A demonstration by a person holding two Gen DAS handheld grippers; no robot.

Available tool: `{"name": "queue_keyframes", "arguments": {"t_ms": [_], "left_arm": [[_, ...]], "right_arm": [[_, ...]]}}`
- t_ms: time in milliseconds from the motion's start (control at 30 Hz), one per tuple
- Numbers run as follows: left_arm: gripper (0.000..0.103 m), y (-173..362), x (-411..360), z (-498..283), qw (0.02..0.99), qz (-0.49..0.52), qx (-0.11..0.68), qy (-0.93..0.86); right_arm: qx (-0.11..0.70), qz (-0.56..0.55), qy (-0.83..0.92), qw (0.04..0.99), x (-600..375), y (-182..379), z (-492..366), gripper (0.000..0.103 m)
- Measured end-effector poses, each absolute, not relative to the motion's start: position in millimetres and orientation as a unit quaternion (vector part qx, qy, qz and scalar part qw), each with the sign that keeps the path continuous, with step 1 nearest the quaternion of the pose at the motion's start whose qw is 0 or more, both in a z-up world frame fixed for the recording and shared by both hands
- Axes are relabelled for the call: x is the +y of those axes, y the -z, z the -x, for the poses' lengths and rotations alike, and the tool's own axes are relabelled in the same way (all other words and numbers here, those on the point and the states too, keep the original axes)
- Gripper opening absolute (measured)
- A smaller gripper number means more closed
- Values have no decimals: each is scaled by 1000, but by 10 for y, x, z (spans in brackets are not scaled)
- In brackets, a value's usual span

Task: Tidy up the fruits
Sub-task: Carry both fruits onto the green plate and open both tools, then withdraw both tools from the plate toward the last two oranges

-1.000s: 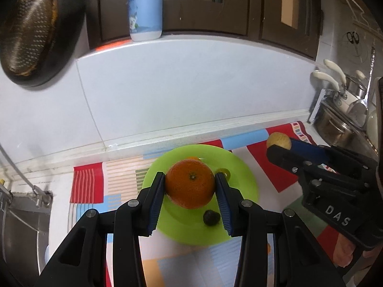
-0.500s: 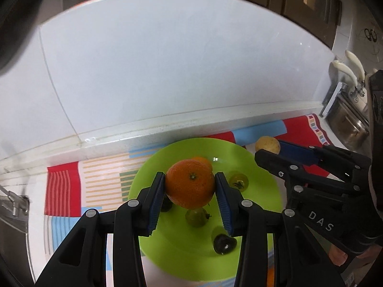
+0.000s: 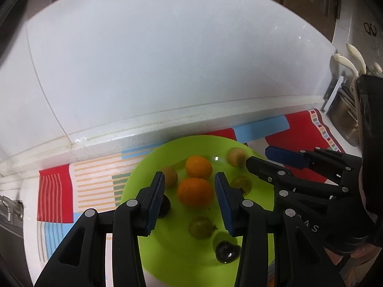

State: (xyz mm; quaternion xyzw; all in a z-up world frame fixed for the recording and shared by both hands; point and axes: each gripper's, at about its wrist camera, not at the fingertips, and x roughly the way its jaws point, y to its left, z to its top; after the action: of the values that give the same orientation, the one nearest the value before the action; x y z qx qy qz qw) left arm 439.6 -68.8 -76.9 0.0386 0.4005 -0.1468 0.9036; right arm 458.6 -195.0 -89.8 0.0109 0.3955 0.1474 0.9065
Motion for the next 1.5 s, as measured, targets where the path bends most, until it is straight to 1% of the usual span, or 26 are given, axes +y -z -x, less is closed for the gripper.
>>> {"name": "queue_keyframes", "arguments": {"t_ms": [167, 700, 767, 900, 967, 1033, 1133, 1233, 1433, 1500], "left_arm": [[46, 642, -652, -4267, 910, -39, 388, 143], [48, 153, -550, -3558, 928, -19, 344, 140], [50, 106, -554, -3460, 930, -21, 339, 142], [52, 14, -567, -3240, 935, -27, 325, 142], [56, -21, -579, -3124, 937, -33, 317, 141], [57, -43, -588, -3023, 939, -33, 312, 142], [58, -51, -605, -2864, 940, -36, 306, 147], [62, -34, -633, -2718, 942, -46, 299, 147], [63, 88, -689, -2470, 937, -54, 299, 170], [63, 149, -711, -2412, 935, -54, 301, 180]], "right_arm": [[387, -19, -148, 910, -1993, 782, -4454, 33], [328, -35, -164, 930, -2112, 221, -3687, 33], [322, -34, -166, 931, -2120, 174, -3583, 33], [314, -31, -172, 933, -2156, 121, -3412, 33], [312, -30, -174, 933, -2175, 106, -3324, 33], [312, -29, -178, 933, -2189, 83, -3233, 33], [307, -22, -175, 935, -2218, 71, -3074, 45], [303, -16, -169, 938, -2254, 63, -2918, 45], [307, -9, -161, 938, -2323, 104, -2620, 46], [311, -6, -159, 937, -2335, 134, -2556, 50]]}}
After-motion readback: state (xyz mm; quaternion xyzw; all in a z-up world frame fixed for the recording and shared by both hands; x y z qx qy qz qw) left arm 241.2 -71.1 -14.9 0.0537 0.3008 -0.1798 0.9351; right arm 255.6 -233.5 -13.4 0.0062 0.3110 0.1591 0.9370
